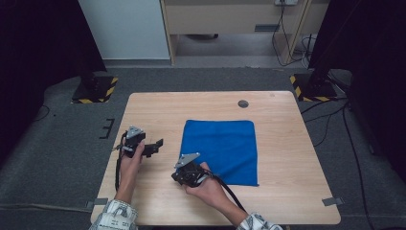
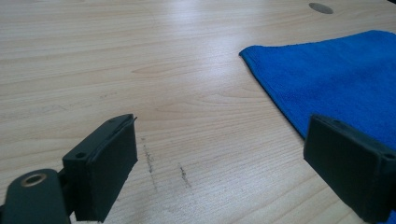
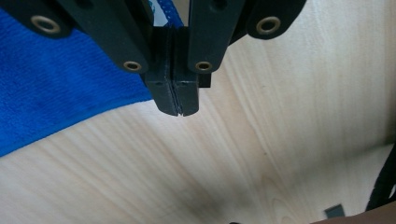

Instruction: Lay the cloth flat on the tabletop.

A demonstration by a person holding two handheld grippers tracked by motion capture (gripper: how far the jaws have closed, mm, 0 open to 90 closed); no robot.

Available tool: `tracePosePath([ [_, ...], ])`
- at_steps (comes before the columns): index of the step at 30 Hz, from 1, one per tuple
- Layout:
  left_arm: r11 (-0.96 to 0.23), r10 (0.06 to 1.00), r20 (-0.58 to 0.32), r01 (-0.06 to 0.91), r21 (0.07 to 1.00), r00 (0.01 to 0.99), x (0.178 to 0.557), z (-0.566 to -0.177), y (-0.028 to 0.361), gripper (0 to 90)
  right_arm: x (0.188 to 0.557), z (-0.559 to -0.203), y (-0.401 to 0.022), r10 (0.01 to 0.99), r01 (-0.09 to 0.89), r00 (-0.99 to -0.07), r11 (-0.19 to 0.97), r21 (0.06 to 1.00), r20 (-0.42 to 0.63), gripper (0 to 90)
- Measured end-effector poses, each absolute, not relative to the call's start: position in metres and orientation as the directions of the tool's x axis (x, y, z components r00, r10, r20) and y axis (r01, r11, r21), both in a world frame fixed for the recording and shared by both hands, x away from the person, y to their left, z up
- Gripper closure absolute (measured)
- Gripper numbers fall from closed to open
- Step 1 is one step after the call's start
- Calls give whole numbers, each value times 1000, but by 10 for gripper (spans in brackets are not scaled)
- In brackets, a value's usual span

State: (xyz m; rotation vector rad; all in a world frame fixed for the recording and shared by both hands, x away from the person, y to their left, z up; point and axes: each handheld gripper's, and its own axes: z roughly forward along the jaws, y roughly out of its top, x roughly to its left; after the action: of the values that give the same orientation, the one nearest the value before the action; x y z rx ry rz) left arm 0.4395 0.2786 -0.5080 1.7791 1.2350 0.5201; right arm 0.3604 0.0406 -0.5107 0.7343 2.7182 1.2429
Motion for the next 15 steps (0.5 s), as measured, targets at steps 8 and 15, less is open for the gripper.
tracePosePath([
  [8,-117,900,-135,529,841,413,440,-508,280,91,350,-515,41,426,386,-893,562,732,144,890],
  [15,-116,900,-135,527,842,414,440,-508,279,91,339,-513,47,393,359,-908,550,754,146,838],
])
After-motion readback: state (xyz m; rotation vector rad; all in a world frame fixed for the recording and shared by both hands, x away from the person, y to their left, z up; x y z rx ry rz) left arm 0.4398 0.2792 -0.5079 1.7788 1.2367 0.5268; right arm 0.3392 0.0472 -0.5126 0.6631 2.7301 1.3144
